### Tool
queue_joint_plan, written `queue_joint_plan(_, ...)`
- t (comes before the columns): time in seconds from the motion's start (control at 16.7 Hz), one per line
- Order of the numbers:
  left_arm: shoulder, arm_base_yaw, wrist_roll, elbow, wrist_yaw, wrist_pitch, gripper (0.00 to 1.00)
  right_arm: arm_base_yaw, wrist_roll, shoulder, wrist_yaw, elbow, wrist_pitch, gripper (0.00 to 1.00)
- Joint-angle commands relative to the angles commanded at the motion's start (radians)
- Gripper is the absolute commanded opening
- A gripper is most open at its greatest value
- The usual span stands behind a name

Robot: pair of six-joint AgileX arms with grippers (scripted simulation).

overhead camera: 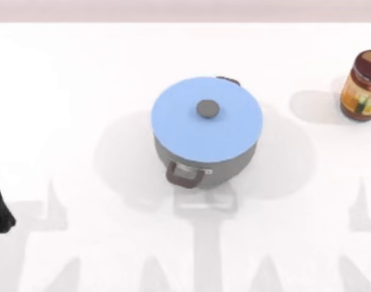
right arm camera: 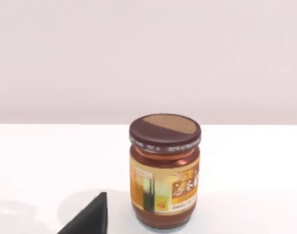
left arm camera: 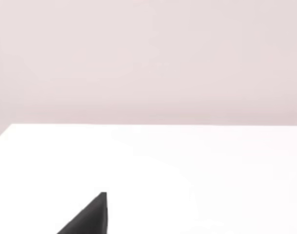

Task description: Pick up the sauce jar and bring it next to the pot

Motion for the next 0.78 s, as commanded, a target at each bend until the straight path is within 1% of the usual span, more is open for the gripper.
queue_joint_plan(0.18, 0.000, 0.000, 0.000, 0.000, 0.000, 0.000, 1.00, 0.002, 0.000, 0.008, -0.002, 0.008, -0.005, 1.00)
queue_joint_plan(0.36, 0.000, 0.000, 0.000, 0.000, 0.000, 0.000, 1.00, 0.013, 0.000, 0.084, -0.014, 0.086, -0.052, 1.00)
queue_joint_plan(0.54, 0.000, 0.000, 0.000, 0.000, 0.000, 0.000, 1.00, 0.023, -0.001, 0.239, -0.027, 0.244, -0.148, 1.00)
queue_joint_plan(0.78, 0.000, 0.000, 0.000, 0.000, 0.000, 0.000, 1.00, 0.027, -0.006, 0.546, -0.033, 0.545, -0.330, 1.00)
